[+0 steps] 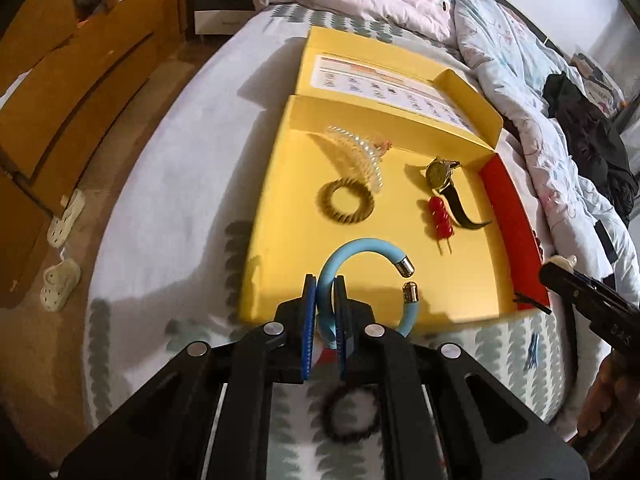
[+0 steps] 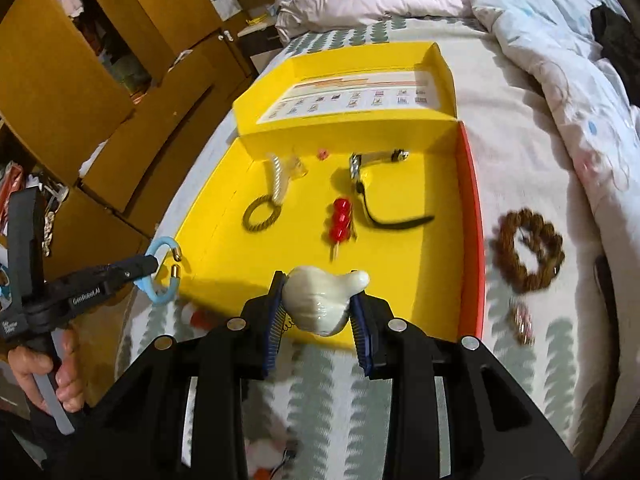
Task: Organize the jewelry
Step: 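Carry the bangle and ornament into the box and open both tools, then withdraw both tools, left toward the Santa hat brooch, right toward the blue hair clip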
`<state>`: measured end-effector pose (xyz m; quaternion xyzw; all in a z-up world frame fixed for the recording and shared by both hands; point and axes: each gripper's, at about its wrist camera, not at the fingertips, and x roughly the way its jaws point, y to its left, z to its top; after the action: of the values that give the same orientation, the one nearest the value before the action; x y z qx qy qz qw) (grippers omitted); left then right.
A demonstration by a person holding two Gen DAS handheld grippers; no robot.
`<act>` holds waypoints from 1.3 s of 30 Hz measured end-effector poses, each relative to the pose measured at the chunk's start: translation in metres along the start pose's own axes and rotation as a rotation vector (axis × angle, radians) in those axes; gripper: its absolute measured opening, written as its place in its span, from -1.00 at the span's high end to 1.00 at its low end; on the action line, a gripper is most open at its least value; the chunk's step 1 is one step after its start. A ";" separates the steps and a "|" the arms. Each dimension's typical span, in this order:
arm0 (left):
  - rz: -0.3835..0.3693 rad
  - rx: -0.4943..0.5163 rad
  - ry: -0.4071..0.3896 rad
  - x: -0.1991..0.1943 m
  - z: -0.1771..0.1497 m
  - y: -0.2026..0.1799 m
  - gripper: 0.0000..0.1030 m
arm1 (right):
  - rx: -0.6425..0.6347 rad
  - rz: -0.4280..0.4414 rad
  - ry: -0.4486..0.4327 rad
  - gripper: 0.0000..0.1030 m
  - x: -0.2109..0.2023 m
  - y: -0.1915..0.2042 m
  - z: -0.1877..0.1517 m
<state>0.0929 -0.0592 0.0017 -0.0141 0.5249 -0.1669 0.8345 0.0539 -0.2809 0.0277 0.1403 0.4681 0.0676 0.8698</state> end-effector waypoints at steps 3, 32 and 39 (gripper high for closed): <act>0.012 0.008 0.023 0.018 0.015 -0.007 0.83 | -0.008 -0.025 0.028 0.39 0.021 -0.006 0.013; 0.076 0.056 0.188 0.105 0.032 -0.017 0.76 | -0.038 -0.113 0.177 0.32 0.105 -0.038 0.023; 0.056 0.043 0.150 0.087 0.035 -0.016 0.59 | -0.007 -0.104 0.108 0.16 0.076 -0.042 0.025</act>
<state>0.1539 -0.1054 -0.0556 0.0312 0.5822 -0.1553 0.7975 0.1164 -0.3064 -0.0325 0.1087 0.5210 0.0316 0.8460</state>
